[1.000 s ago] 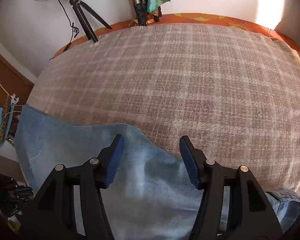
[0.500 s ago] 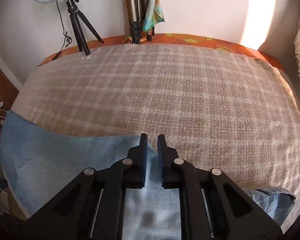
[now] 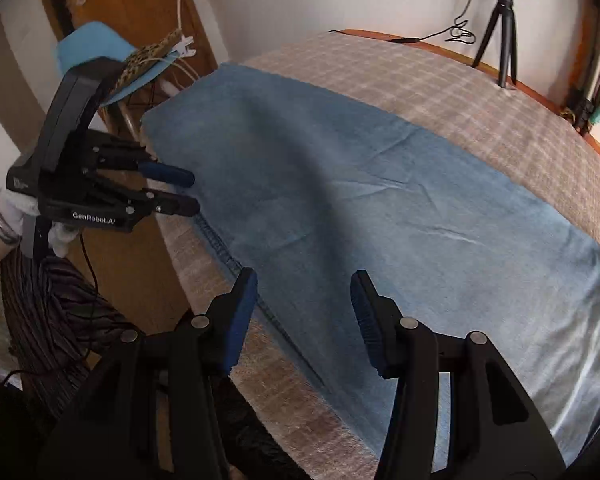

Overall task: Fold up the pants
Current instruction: 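Move both tools to the long side edge of the folded jeans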

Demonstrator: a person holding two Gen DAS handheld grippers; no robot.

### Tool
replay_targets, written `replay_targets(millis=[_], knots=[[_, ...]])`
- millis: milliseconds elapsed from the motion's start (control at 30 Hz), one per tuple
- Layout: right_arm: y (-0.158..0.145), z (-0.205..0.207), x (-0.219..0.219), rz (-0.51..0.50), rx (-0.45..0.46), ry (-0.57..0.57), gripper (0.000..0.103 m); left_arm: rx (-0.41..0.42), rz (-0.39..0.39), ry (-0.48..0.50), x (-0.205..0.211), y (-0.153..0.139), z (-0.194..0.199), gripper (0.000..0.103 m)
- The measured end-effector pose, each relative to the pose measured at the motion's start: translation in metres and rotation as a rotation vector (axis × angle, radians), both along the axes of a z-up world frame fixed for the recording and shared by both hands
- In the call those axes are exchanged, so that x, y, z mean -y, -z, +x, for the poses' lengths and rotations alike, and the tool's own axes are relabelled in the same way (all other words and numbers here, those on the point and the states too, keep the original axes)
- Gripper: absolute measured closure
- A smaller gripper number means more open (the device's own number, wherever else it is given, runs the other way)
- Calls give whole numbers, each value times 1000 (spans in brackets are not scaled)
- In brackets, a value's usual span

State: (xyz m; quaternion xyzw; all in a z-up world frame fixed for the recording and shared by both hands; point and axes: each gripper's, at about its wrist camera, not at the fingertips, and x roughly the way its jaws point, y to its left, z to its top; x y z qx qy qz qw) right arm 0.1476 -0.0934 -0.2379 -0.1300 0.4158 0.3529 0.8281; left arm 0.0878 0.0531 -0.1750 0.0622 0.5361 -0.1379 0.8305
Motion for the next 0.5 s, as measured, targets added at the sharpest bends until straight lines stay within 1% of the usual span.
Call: replay_targets(millis=[100,167,233,300,367,400,433,500], knots=[[8,3,-16,-6,10,-31,52,15,21,-25,-11,-4,-1,67],[11,6,-31,1,3,-67,52,16,8,-61,-22,-6,2,67],[13,4,-44,-23,30,-102,54,19,-15,-106,-36,-9,4,67],[16,0,-56,-40,41,-143,65,25,-28,-138,-47,-10,4,67],[18,-3,-68,-84,83,-156,74,29,-23,-164,-56,-11,4,67],[19,-5,-72,-102,101,-158,82,30,-27,-177,-61,-11,4,67],[19,-5,-75,-102,103,-166,90,31,-35,-192,-63,-10,5,67],[17,-4,-78,-89,92,-169,98,34,-63,-227,-74,-9,4,67]])
